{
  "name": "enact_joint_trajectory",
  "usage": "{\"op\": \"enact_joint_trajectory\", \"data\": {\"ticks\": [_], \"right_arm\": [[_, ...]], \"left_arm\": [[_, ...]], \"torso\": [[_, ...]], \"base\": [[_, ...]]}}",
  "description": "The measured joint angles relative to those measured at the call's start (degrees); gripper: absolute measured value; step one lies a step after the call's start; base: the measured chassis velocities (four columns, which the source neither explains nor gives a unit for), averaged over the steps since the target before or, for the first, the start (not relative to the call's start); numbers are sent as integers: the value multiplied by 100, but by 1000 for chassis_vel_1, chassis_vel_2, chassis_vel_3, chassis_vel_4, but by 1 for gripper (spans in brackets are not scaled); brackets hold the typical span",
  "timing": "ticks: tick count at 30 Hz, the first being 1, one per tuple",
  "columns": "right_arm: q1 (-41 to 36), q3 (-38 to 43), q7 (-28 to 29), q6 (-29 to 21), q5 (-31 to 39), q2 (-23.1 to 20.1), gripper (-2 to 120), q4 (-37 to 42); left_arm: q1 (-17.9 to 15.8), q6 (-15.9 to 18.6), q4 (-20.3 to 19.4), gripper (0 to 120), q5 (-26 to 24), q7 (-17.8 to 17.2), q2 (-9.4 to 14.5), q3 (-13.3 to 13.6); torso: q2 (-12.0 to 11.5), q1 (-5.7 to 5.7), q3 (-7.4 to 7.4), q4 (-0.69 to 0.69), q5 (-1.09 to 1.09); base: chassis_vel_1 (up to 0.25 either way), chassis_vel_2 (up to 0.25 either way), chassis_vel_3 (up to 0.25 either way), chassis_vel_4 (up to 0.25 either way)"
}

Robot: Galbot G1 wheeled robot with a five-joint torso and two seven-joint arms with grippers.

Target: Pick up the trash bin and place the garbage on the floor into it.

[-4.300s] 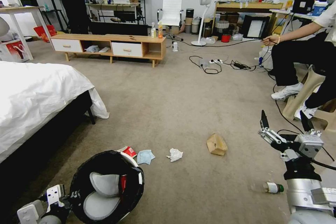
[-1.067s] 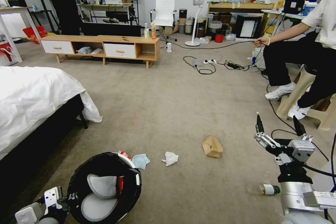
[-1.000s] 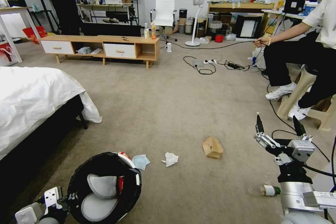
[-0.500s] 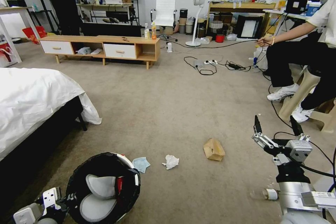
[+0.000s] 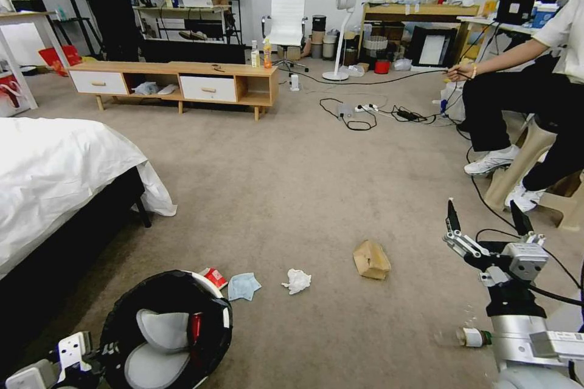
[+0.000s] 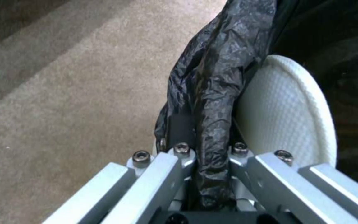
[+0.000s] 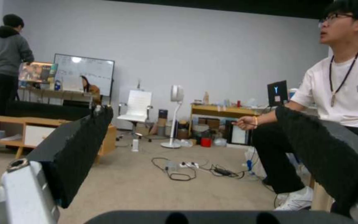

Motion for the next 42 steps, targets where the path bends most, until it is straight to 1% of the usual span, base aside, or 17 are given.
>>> {"op": "enact_joint_trajectory", "data": {"ticks": [7, 16, 18, 19, 21, 22, 24, 25, 27, 29, 31, 33, 35, 38, 40, 41, 42], "right_arm": [[-24, 170, 73, -238, 71, -187, 100, -4], [-166, 431, 418, -1288, 764, -837, 100, 68], [-218, 496, 775, -2042, 1342, -1141, 100, 121], [-218, 496, 775, -2042, 1342, -1141, 100, 121], [-199, 565, 1016, -2663, 1773, -1322, 100, 113], [-199, 565, 1016, -2663, 1773, -1322, 100, 113], [-154, 654, 1217, -3360, 2305, -1458, 100, 85], [-154, 654, 1217, -3360, 2305, -1458, 100, 85], [-101, 706, 1243, -3984, 2616, -1635, 100, -142], [-99, 706, 1224, -4107, 2637, -1674, 100, -206], [-101, 706, 1143, -4360, 2650, -1743, 100, -322], [-216, 691, 712, -4800, 2500, -1953, 100, -533], [-282, 690, 375, -4821, 2183, -2068, 100, -655], [-376, 692, -130, -4715, 1703, -2241, 100, -860], [-569, 735, -1014, -4389, 978, -2573, 100, -1176], [-569, 735, -1014, -4389, 978, -2573, 100, -1176], [-653, 727, -1417, -3899, 623, -2706, 100, -1425]], "left_arm": [[16, 1, -11, 2, -39, 11, -1, -20], [1, -6, -9, 2, -55, 29, -1, -1], [-4, -14, -5, 2, -61, 44, -1, -7], [-4, -14, -5, 2, -61, 44, -1, -7], [-4, -20, 4, 2, -63, 58, -3, -9], [-4, -20, 4, 2, -63, 58, -3, -9], [-1, -34, 20, 2, -64, 70, -8, -8], [-1, -34, 20, 2, -64, 70, -8, -8], [0, -45, 28, 2, -64, 82, -8, -8], [-1, -45, 29, 2, -64, 84, -7, -8], [-9, -45, 35, 2, -65, 86, -5, -8], [-30, -48, 56, 2, -68, 87, -4, 4], [-34, -50, 68, 2, -68, 90, -2, 15], [-41, -54, 90, 2, -71, 94, 3, 21], [-47, -63, 122, 2, -78, 102, 26, 28], [-47, -63, 122, 2, -78, 102, 26, 28], [-52, -66, 136, 2, -83, 106, 34, 31]], "torso": [[0, 0, 0, -1, 0], [0, 0, 0, 0, 0], [0, 0, 0, -1, 0], [0, 0, 0, -1, 0], [0, 0, 0, 0, 1], [0, 0, 0, 0, 1], [0, 0, 0, 0, 0], [0, 0, 0, 0, 0], [0, 0, 0, 0, 0], [0, 0, 0, 0, 1], [0, 0, 0, 0, 1], [0, 0, 0, 0, 1], [0, 0, 0, -1, 1], [0, 0, 0, 0, 0], [0, 0, 0, 0, -1], [0, 0, 0, 0, -1], [0, 0, 0, 0, -2]], "base": [[0, 0, 0, 0], [0, 0, 0, 0], [0, 0, 0, 0], [0, 0, 0, 0], [0, 0, 0, 0], [0, 0, 0, 0], [0, 0, 0, 0], [0, 0, 0, 0], [0, 0, 0, 0], [0, 0, 0, 0], [0, 0, 0, 0], [0, 0, 0, 0], [0, 0, 0, 0], [0, 0, 0, 0], [0, 0, 0, 0], [0, 0, 0, 0], [0, 0, 0, 0]]}}
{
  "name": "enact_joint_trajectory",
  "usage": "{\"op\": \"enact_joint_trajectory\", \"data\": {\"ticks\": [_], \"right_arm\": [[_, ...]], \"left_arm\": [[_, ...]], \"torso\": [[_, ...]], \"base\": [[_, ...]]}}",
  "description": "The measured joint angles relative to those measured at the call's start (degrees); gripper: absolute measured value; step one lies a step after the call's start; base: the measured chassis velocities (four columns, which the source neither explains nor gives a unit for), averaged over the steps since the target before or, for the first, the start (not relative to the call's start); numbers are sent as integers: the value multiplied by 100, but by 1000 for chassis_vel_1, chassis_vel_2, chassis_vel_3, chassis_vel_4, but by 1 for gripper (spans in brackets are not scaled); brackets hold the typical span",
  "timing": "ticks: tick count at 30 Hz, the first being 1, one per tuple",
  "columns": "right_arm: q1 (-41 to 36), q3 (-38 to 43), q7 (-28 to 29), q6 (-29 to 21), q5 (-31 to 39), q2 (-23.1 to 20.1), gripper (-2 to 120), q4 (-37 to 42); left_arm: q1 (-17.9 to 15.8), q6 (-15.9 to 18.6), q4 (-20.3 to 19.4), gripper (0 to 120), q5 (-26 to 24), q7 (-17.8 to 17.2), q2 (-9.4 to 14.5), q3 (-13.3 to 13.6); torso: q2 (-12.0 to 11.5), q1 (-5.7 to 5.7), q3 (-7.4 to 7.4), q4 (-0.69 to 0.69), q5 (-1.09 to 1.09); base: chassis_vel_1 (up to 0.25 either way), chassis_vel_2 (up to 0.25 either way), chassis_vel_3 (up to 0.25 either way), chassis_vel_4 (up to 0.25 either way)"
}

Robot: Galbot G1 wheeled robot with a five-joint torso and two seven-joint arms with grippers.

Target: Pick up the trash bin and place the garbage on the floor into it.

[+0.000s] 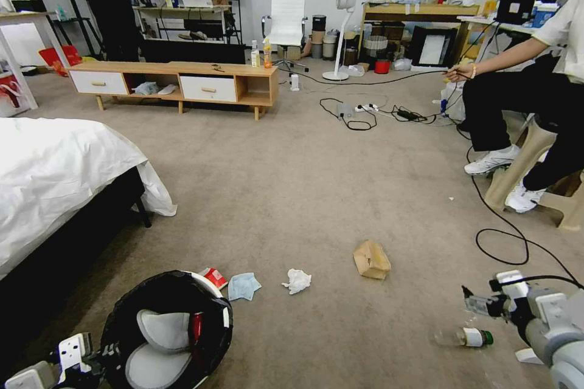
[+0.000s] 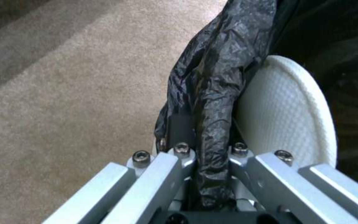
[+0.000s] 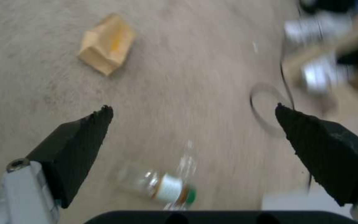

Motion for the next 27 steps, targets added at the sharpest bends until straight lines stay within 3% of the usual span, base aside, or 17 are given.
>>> {"op": "enact_joint_trajectory", "data": {"ticks": [1, 3, 5, 6, 7, 9, 17, 27], "right_arm": [[0, 0, 0, 0, 0, 0, 100, 0], [-170, -41, -886, 1143, -935, -262, 100, -586], [-234, -56, -1016, 1386, -1079, -325, 100, -695], [-309, -75, -1196, 1755, -1269, -400, 100, -847], [-309, -75, -1196, 1755, -1269, -400, 100, -847], [-378, -176, -1466, 2609, -1690, -514, 100, -1239], [-298, -501, -1578, 3544, -2189, -529, 100, -1696], [-255, -853, -1506, 3989, -2616, -544, 100, -2060]], "left_arm": [[0, 0, 0, 2, 0, 0, 0, 0], [-18, -5, 29, 2, -10, 3, 14, 14], [-23, -9, 39, 2, -14, 6, 16, 18], [-27, -12, 55, 2, -17, 9, 18, 21], [-27, -12, 55, 2, -17, 9, 18, 21], [-40, -20, 86, 2, -17, 10, 20, 34], [-36, -21, 83, 2, 19, 11, -9, 63], [-41, -22, 77, 2, 52, 9, -27, 76]], "torso": [[0, 0, 0, 0, 0], [0, 0, 0, 0, 5], [0, 0, 0, 0, 4], [0, 0, 0, -2, 3], [0, 0, 0, -2, 3], [0, 0, 0, 0, 3], [0, 0, 0, 0, 2], [0, 0, 0, 0, 2]], "base": [[0, 0, 0, 0], [0, 0, 0, 0], [0, 0, 0, 0], [0, 0, 0, 0], [0, 0, 0, 0], [0, 0, 0, 0], [0, 0, 0, 0], [0, 0, 0, 0]]}}
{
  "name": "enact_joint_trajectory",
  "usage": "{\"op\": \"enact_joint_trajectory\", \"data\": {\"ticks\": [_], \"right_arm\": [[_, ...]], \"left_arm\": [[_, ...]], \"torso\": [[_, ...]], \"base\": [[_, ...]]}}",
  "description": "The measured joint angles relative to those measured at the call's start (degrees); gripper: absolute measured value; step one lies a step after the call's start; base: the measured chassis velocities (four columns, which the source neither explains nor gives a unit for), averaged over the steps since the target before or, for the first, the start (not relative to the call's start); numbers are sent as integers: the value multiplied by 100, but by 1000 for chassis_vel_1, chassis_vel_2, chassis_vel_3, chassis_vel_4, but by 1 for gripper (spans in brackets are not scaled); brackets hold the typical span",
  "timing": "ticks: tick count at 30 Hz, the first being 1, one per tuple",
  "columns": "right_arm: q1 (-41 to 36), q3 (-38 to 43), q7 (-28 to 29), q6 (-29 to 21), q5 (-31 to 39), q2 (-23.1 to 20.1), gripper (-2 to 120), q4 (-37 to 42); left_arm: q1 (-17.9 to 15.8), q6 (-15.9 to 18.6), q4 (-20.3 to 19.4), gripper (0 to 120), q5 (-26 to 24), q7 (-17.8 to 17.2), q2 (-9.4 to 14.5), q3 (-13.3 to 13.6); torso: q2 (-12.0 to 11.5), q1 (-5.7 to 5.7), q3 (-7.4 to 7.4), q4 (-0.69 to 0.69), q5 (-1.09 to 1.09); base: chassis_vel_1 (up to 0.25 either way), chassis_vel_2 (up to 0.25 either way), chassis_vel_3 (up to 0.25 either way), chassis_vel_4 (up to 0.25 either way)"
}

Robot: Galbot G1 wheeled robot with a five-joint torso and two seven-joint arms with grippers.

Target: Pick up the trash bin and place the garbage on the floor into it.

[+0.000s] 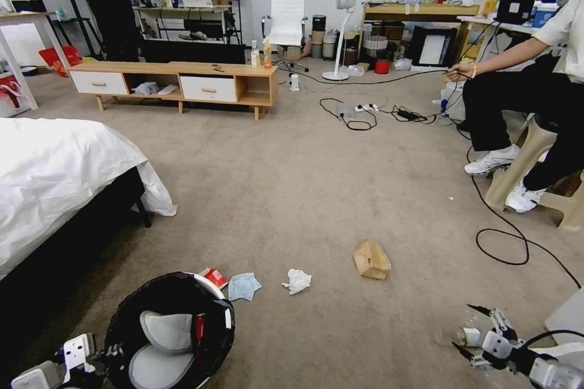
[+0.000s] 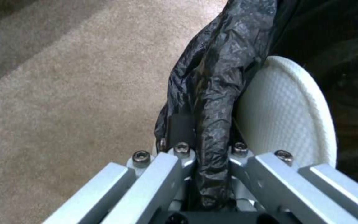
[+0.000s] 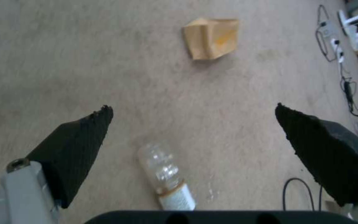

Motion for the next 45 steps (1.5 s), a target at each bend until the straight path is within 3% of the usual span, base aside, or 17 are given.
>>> {"op": "enact_joint_trajectory", "data": {"ticks": [12, 45], "right_arm": [[240, -89, 128, 488, -601, 79, 100, -1018], [1561, -678, 471, 858, -559, 488, 100, -2781]], "left_arm": [[-28, 7, 33, 2, 83, -8, -45, 94], [47, 0, 36, 2, 287, -13, -154, 183]], "torso": [[0, 0, 0, -1, 1], [0, 0, 0, 1, 0]], "base": [[0, 0, 0, 0], [0, 0, 0, 0]]}}
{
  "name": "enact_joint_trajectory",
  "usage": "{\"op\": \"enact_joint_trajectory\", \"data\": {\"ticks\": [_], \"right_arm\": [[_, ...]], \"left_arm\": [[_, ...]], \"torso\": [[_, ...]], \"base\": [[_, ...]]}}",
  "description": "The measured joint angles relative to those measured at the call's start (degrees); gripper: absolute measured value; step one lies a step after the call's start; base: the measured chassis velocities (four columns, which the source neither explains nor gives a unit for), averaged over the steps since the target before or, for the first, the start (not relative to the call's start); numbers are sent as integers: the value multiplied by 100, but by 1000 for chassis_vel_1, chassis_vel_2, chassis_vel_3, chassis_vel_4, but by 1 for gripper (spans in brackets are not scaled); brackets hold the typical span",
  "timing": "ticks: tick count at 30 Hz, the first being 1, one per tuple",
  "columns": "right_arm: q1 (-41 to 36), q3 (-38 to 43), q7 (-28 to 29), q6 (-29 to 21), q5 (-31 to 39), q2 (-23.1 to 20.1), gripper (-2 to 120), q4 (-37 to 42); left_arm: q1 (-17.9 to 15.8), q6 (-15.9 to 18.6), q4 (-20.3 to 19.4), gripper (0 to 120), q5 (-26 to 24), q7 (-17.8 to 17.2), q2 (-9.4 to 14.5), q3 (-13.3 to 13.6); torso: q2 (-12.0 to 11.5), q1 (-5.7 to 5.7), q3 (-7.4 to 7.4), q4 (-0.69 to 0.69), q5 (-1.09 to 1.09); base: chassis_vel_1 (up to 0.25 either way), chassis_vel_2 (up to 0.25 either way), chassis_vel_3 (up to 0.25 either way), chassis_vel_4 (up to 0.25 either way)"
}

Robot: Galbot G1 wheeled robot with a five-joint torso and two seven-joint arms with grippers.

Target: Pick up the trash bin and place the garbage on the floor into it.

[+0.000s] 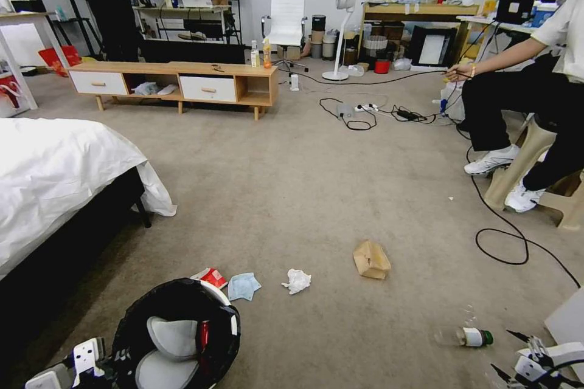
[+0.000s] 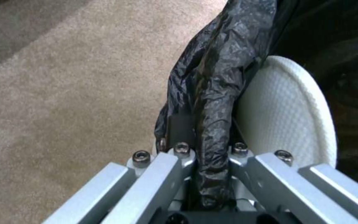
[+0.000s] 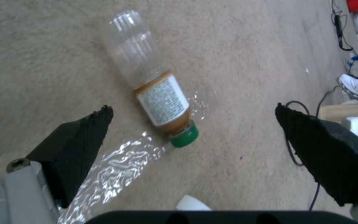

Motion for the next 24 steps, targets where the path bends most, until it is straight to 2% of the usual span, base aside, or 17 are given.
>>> {"op": "enact_joint_trajectory", "data": {"ticks": [24], "right_arm": [[939, -543, 118, -17, -268, 363, 100, -940]], "left_arm": [[-104, -21, 178, 2, -4, 4, 4, 4]], "torso": [[0, 0, 0, -1, 0]], "base": [[0, 0, 0, 0]]}}
